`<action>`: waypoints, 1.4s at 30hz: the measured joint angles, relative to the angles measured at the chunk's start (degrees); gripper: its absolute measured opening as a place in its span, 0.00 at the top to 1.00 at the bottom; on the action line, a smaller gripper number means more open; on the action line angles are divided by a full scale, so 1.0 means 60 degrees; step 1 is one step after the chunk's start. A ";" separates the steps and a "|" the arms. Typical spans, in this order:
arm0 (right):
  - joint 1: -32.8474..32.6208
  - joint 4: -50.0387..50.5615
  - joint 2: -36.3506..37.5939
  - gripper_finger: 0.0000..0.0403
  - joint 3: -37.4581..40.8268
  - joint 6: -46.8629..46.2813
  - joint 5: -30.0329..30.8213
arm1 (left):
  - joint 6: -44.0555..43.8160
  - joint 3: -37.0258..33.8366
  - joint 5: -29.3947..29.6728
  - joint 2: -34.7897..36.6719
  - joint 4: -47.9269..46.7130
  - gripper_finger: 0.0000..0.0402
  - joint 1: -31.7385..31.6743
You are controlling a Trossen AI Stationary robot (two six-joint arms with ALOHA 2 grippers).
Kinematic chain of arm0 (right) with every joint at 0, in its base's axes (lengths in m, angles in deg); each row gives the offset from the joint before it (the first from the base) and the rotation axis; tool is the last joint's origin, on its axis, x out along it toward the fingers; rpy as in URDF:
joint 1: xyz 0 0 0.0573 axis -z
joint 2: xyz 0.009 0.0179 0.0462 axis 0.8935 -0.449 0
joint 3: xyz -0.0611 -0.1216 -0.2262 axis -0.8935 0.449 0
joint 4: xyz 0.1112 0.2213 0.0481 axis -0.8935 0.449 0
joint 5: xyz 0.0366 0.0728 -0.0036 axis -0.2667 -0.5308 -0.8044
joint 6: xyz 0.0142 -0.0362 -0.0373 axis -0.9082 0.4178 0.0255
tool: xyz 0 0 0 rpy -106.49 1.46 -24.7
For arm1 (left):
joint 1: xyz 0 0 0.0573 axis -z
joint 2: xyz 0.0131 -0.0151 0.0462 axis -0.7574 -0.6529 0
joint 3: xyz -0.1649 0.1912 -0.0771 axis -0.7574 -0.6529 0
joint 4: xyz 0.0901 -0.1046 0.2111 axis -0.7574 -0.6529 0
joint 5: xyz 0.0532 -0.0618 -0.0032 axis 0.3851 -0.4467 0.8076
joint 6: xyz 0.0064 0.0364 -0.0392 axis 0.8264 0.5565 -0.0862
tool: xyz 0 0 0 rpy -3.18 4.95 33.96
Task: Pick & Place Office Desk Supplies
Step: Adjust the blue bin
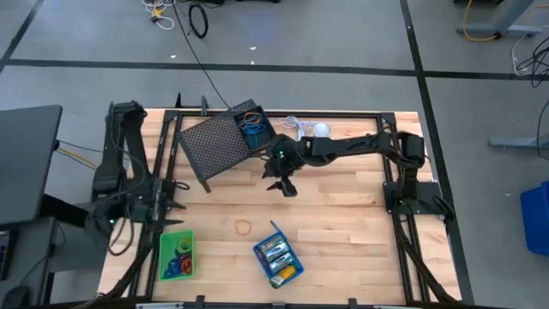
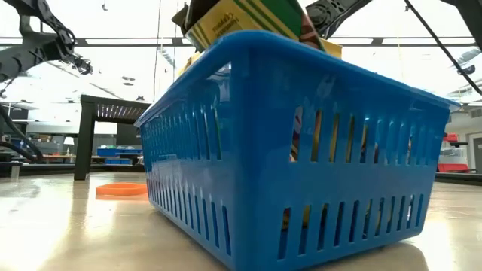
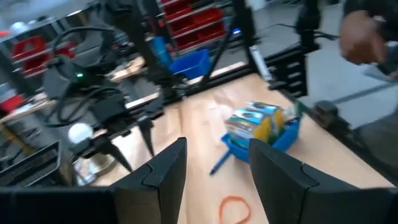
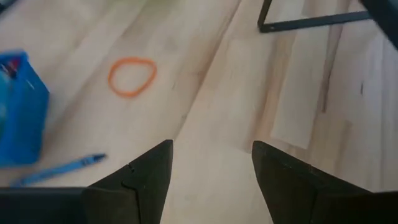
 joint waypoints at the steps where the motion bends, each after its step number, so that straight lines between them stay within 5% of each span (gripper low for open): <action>1: 0.0000 0.0034 0.0034 0.43 -0.0036 -0.0245 -0.0082 | -0.0086 0.0000 0.0002 0.0094 -0.0204 0.56 0.0201; 8: -0.0511 0.2246 0.0107 0.48 -0.0094 -0.1579 -0.0728 | -0.0765 0.0000 0.0069 0.0370 -0.0959 0.56 0.0641; 13: -0.1666 0.3958 0.0107 0.49 -0.0083 -0.0570 0.0823 | -0.0885 0.0000 0.0500 0.0275 -0.1017 0.56 0.0459; 19: -0.2575 0.4115 0.0114 0.49 -0.0013 -0.0609 0.2354 | -0.1750 0.0000 0.1142 0.0023 -0.0980 0.56 -0.0683; 25: -0.2862 0.3360 0.0118 0.49 0.0802 -0.1177 0.4132 | -0.0869 0.0004 -0.0730 -0.1195 0.0972 0.57 -0.3252; 30: -0.3117 0.2380 0.0118 0.49 0.1374 -0.1149 0.4245 | 0.1304 0.0007 -0.2521 -0.2518 0.3528 0.57 -0.4460; 37: -0.4451 0.2917 0.0634 0.50 0.1381 -0.2369 0.4490 | 0.2084 0.0007 -0.2654 -0.3296 0.4794 0.57 -0.4694; 42: -0.5833 0.3168 0.0927 0.61 0.1374 -0.3309 0.4443 | 0.2004 0.0007 -0.2386 -0.3296 0.4780 0.57 -0.4691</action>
